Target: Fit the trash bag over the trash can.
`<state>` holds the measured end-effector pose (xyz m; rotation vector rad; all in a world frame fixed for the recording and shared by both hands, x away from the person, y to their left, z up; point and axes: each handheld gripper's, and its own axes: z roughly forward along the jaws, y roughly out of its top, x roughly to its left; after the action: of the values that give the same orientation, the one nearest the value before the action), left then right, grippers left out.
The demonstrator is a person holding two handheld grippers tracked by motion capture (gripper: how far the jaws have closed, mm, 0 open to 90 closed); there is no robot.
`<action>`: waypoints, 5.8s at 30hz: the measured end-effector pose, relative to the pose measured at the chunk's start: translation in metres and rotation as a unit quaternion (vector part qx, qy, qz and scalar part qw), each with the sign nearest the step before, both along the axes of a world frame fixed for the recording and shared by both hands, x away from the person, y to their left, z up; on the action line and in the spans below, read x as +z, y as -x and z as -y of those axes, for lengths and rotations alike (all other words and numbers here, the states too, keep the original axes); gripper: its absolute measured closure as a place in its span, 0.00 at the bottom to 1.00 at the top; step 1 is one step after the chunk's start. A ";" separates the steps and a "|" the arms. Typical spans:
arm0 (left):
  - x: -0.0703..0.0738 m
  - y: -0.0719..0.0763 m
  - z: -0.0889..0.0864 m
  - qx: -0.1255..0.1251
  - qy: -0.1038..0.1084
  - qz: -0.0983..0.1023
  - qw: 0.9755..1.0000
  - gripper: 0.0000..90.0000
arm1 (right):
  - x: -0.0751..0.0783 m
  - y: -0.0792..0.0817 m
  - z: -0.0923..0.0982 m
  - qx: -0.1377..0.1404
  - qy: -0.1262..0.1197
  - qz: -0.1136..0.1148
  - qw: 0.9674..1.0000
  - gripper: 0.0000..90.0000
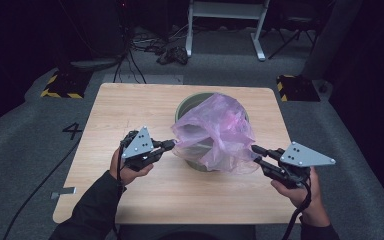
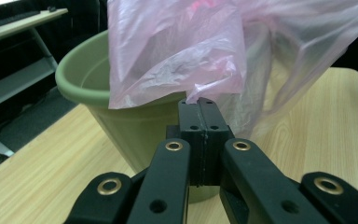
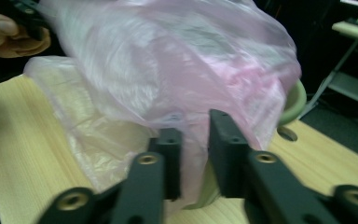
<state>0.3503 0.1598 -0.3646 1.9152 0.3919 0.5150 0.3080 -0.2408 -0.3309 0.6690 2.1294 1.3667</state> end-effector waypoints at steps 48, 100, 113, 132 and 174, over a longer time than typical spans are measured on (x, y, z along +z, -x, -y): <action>0.019 -0.009 -0.024 0.047 0.035 -0.009 0.998 0.59 | -0.010 -0.033 0.041 -0.050 -0.022 0.026 0.998 0.31; -0.021 -0.037 -0.045 0.084 0.001 -0.035 0.996 0.44 | 0.000 -0.118 0.005 -0.077 -0.050 -0.056 0.994 1.00; 0.034 -0.027 -0.007 0.041 -0.012 0.029 0.999 0.35 | 0.024 -0.111 -0.007 -0.054 -0.041 -0.031 0.997 0.85; 0.030 -0.110 -0.005 0.096 0.001 -0.036 0.995 1.00 | 0.020 -0.145 -0.004 -0.091 -0.008 -0.066 0.994 0.97; -0.023 -0.068 -0.059 0.122 0.027 -0.086 0.988 0.34 | -0.030 -0.118 0.030 -0.063 -0.037 -0.126 0.989 0.98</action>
<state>0.4184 0.2187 -0.3879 1.8751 0.7533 0.4933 0.4259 -0.2704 -0.3606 1.0352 2.1925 1.3586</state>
